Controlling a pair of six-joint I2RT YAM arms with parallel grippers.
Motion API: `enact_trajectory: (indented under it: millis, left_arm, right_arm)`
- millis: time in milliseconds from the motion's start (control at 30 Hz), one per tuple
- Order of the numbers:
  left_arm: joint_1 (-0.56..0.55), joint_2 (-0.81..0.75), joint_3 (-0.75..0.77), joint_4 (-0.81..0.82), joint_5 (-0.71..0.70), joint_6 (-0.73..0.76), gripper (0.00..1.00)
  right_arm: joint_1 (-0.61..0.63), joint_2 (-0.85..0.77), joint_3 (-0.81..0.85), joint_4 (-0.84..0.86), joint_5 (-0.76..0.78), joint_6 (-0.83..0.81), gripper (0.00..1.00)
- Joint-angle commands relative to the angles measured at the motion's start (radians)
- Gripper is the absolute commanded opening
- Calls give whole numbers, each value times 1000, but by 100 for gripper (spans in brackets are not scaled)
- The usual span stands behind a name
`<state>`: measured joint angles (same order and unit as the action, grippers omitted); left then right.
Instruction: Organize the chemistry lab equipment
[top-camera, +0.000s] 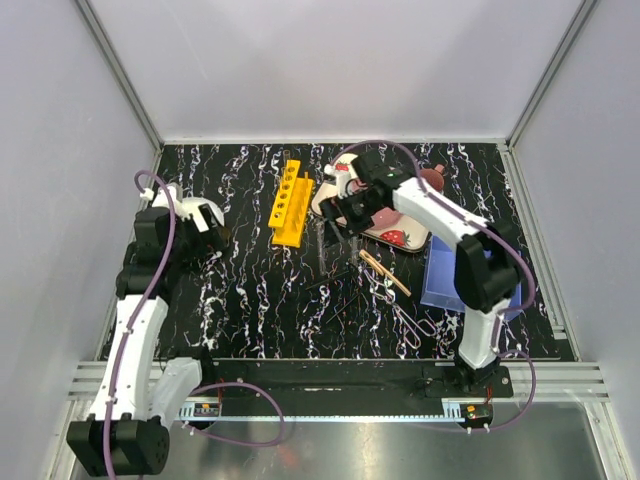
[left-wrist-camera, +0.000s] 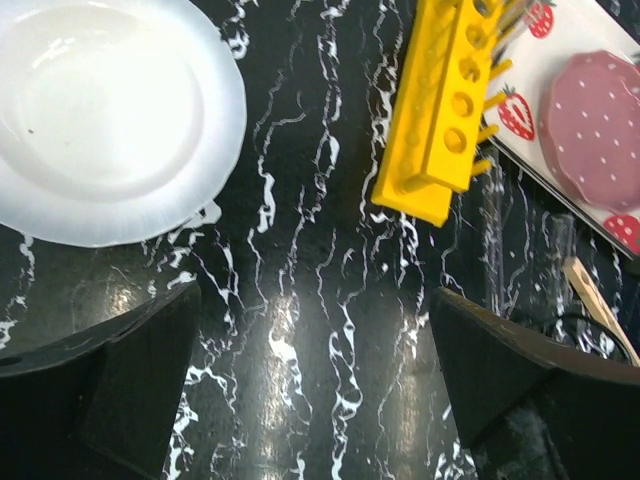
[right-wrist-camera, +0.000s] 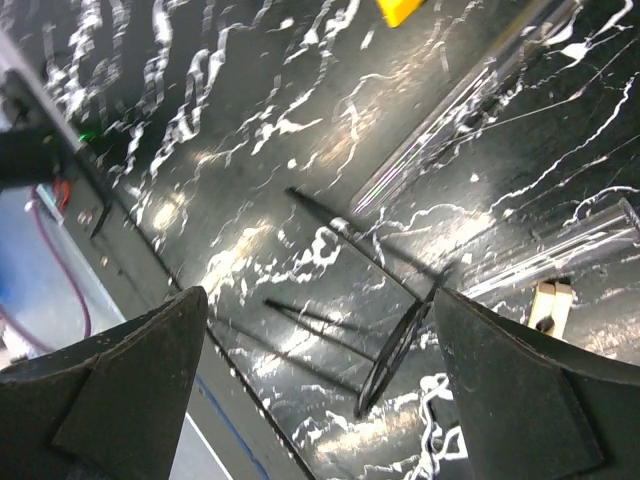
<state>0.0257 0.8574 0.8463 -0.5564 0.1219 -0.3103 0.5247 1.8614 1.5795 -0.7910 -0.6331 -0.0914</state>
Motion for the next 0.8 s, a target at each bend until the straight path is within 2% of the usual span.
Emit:
enact_trajectory:
  millis: [0,267,400,600,767]
  left_arm:
    - [5,-78,-42,-30,94,-9,99]
    - [5,-146,-139,-4,153,-105,99]
    - [5,-164,-156,16,166,-130,99]
    - [5,-178,-182,23,213,-177,99]
    - [5,-222,-239,61,248,-288,99]
  right_arm:
    - [50,111,105,73,206,194,100]
    - [66,289,224,96,365,262,74]
    - [93,346,260,95,410,268,66]
    - [113,418,316,82,499,266,59]
    - [126,444,320,82,541,260,52]
